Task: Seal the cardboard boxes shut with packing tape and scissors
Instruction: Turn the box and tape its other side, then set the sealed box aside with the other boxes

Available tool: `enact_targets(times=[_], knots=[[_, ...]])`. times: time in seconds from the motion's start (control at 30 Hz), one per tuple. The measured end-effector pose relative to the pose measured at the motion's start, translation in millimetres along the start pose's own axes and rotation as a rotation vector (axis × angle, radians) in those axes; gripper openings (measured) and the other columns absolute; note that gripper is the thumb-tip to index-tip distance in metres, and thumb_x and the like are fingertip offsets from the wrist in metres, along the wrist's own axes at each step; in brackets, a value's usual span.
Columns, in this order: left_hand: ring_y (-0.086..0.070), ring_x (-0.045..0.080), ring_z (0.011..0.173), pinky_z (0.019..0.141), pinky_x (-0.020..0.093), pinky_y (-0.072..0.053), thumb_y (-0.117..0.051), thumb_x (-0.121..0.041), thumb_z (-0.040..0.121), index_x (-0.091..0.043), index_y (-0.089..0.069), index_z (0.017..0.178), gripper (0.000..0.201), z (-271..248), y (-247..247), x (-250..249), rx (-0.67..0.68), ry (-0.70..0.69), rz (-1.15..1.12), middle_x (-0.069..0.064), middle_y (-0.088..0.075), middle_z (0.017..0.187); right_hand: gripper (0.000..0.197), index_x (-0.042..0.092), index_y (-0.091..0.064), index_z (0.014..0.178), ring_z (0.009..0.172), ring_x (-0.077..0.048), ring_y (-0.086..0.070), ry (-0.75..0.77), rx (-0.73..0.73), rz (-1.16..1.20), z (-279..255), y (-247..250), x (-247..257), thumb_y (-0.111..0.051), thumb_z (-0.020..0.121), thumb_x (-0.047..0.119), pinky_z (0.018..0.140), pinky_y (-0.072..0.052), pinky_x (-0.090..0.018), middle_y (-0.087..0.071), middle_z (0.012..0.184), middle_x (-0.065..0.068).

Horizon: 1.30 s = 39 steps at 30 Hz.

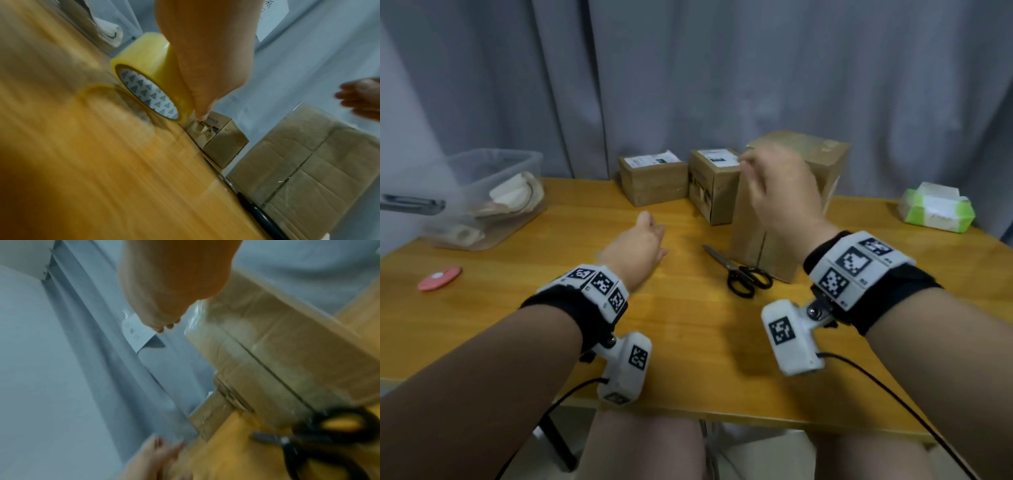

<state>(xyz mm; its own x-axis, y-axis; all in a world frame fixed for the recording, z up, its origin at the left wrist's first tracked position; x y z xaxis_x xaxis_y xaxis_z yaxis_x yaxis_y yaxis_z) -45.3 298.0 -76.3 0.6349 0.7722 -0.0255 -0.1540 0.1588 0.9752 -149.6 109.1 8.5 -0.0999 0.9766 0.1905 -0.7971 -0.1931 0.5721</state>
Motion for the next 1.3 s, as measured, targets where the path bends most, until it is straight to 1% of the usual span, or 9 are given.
enact_targets(times=[0.07,0.13,0.23,0.37,0.53,0.7,0.87,1.03,1.3], knots=[[-0.058,0.031,0.098,0.093,0.042,-0.046,-0.051,-0.027,0.097,-0.005,-0.035,0.140,0.051,4,1,4,0.131,0.084,0.009,0.014,-0.029,0.133,0.029,0.009,-0.061,0.120,0.120,-0.029,-0.051,-0.004,-0.040,-0.122,19,14,-19,-0.045,0.097,0.019,0.105,-0.030,-0.037,-0.060,0.125,-0.011],[-0.053,0.032,0.112,0.100,0.040,-0.042,-0.053,-0.031,0.095,-0.007,-0.027,0.146,0.062,8,8,0,0.232,0.173,-0.007,0.016,-0.025,0.139,0.038,0.012,-0.053,0.129,0.131,-0.030,-0.042,-0.140,0.197,-0.337,31,16,-43,-0.045,0.099,0.033,0.114,-0.018,-0.044,-0.052,0.137,-0.012],[-0.050,0.031,0.114,0.098,0.041,-0.044,-0.051,-0.042,0.094,-0.008,-0.042,0.137,0.056,16,30,-18,0.056,0.159,-0.031,0.013,-0.034,0.133,0.039,0.015,-0.052,0.129,0.123,-0.032,-0.047,-0.187,0.437,-0.261,33,13,-69,-0.053,0.095,0.035,0.102,-0.040,-0.044,-0.057,0.130,-0.012],[-0.042,0.025,0.126,0.106,0.040,-0.037,-0.048,-0.043,0.095,-0.015,-0.043,0.139,0.052,36,75,-70,-0.304,-0.117,-0.305,0.008,-0.039,0.137,0.048,0.020,-0.046,0.142,0.140,-0.025,-0.033,-0.184,0.399,-0.113,29,19,-76,-0.056,0.095,0.028,0.114,-0.028,-0.037,-0.043,0.148,-0.005],[-0.018,0.028,0.144,0.114,0.035,-0.018,-0.030,-0.047,0.099,-0.025,-0.038,0.144,0.050,79,103,-131,-0.072,-0.142,-0.485,0.010,-0.017,0.157,0.034,0.015,-0.065,0.123,0.126,-0.024,-0.052,-0.084,0.218,0.070,14,27,-77,-0.064,0.090,0.023,0.107,-0.040,-0.038,-0.061,0.130,-0.009],[-0.036,0.018,0.136,0.109,0.026,-0.026,-0.043,-0.046,0.096,-0.021,-0.042,0.142,0.052,113,103,-133,0.033,0.021,-0.688,0.000,-0.040,0.148,0.037,0.025,-0.060,0.125,0.124,-0.012,-0.052,-0.561,0.019,0.764,-5,37,-112,-0.058,0.091,0.039,0.107,-0.042,-0.042,-0.056,0.135,0.000],[-0.038,0.015,0.134,0.109,0.028,-0.031,-0.047,-0.044,0.095,-0.026,-0.045,0.141,0.049,119,94,-138,-0.002,0.074,-0.888,-0.004,-0.043,0.145,0.068,0.037,-0.031,0.147,0.138,-0.005,-0.027,-0.896,0.471,0.859,-22,25,-135,-0.015,0.090,0.070,0.115,-0.019,-0.037,-0.034,0.147,0.019],[-0.057,0.018,0.109,0.071,0.033,-0.057,-0.041,-0.042,0.098,-0.033,-0.041,0.140,0.043,123,69,-142,0.043,0.206,-1.231,-0.002,-0.052,0.133,0.058,0.041,-0.027,0.148,0.136,0.003,-0.022,-0.691,0.339,0.815,8,38,-138,-0.031,0.094,0.061,0.110,-0.019,-0.023,-0.026,0.151,0.022],[-0.043,0.026,0.130,0.106,0.037,-0.035,-0.025,-0.073,0.087,-0.018,-0.045,0.139,0.078,123,21,-157,0.296,0.464,-1.242,0.005,-0.046,0.143,0.045,0.033,-0.034,0.146,0.147,-0.018,-0.015,-0.299,0.891,-0.084,8,-8,-133,-0.026,0.103,0.042,0.119,-0.001,-0.050,-0.024,0.157,0.010]])
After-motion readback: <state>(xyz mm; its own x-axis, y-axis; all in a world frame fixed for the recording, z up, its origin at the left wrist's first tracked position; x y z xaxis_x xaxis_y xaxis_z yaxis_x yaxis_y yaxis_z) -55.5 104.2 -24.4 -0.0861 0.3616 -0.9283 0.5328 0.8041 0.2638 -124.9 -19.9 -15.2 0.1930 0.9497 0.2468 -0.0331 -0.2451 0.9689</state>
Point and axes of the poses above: each hand's wrist, its own z-axis towards the middle knuckle, its own y-axis out of the back of the hand, x = y × z, the point moved 1 cm from there along z, towards the middle knuckle
